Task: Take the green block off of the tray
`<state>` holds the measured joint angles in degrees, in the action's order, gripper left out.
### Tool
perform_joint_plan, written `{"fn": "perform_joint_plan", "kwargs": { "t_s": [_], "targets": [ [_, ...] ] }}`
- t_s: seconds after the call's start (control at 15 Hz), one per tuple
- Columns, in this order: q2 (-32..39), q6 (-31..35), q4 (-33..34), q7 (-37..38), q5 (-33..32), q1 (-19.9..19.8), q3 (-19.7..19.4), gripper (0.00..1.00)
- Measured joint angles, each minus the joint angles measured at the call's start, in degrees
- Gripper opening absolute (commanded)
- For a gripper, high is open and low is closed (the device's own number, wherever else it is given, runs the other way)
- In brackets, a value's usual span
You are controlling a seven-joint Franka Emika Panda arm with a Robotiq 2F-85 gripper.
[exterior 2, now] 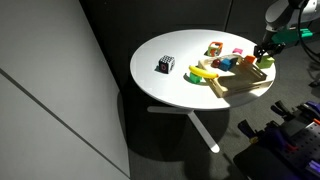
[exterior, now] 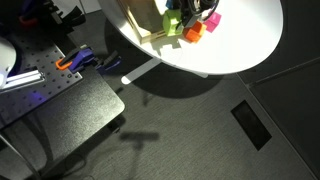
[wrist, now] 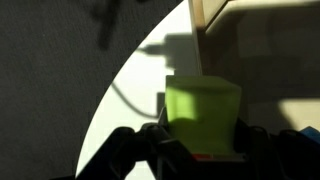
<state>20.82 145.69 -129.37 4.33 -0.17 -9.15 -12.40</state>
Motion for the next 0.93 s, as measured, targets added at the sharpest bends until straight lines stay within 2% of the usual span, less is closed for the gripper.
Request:
{"fn": "perform_joint_plan", "kwargs": {
  "t_s": [0.93],
  "targets": [
    [4.3,-2.0,4.4,3.3,0.8,-1.3,-1.0,0.28]
  ]
}}
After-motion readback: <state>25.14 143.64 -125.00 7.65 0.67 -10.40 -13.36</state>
